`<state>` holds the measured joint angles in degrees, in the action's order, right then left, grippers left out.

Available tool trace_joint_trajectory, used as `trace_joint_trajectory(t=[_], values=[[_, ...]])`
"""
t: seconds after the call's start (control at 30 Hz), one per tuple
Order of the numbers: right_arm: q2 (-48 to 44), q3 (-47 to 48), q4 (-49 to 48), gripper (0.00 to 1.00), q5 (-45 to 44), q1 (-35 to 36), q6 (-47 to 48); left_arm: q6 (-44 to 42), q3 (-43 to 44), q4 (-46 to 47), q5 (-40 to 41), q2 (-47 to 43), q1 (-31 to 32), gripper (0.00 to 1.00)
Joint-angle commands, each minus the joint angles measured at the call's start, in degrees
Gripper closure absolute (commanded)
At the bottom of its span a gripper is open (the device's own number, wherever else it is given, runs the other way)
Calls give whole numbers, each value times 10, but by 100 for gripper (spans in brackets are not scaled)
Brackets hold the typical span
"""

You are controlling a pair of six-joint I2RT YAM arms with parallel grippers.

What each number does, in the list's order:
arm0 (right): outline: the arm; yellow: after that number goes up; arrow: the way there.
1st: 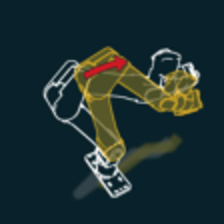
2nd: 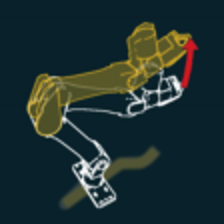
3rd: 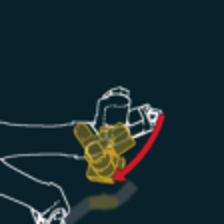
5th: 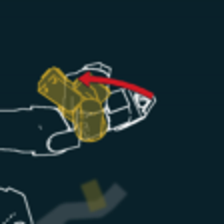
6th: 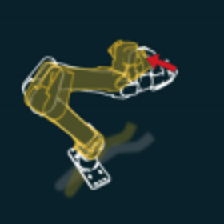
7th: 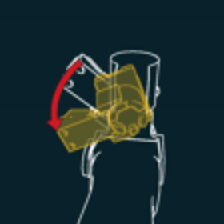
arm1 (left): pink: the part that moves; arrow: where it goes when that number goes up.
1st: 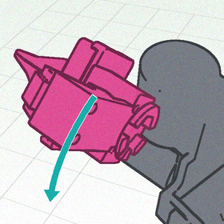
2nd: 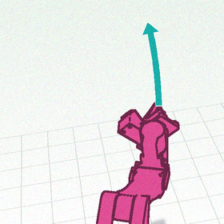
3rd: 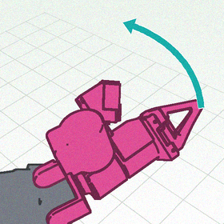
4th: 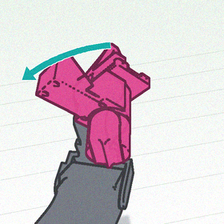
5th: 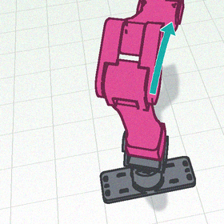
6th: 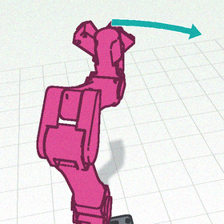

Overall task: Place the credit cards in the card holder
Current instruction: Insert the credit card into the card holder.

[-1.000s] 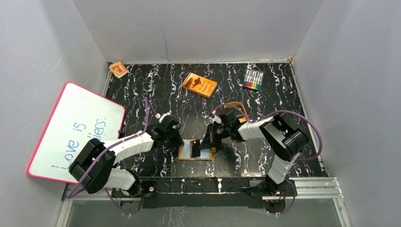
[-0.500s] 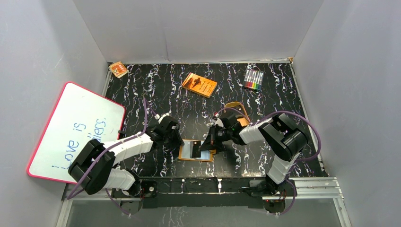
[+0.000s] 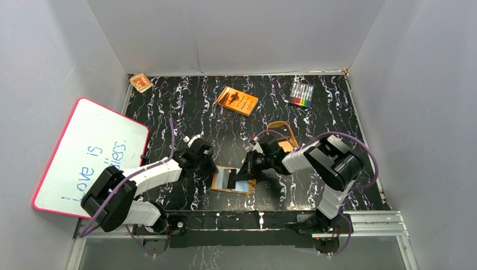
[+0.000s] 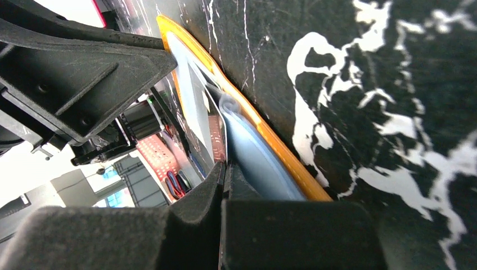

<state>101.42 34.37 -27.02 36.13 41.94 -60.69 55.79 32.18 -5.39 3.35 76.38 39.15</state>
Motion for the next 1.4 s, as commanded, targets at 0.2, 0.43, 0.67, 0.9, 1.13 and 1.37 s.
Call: trace_joint_trajectory(t=[0.2,0.43,0.67,0.9,1.13,1.37], values=[[17,41,15,100,-44,32,-10,9,-32,-38,-21,8,2,79],[35,68,21,100,-55,55,-21,25,-40,-29,-24,1,2,80],[8,67,60,81,-54,55,12,25,-42,-53,-4,-29,2,75],[-24,70,110,55,-60,56,47,24,-42,-68,5,-47,2,71],[-31,98,178,54,-65,55,96,23,-49,-83,14,-77,1,71],[13,146,170,54,-32,60,105,41,-89,-31,-34,-67,1,84]])
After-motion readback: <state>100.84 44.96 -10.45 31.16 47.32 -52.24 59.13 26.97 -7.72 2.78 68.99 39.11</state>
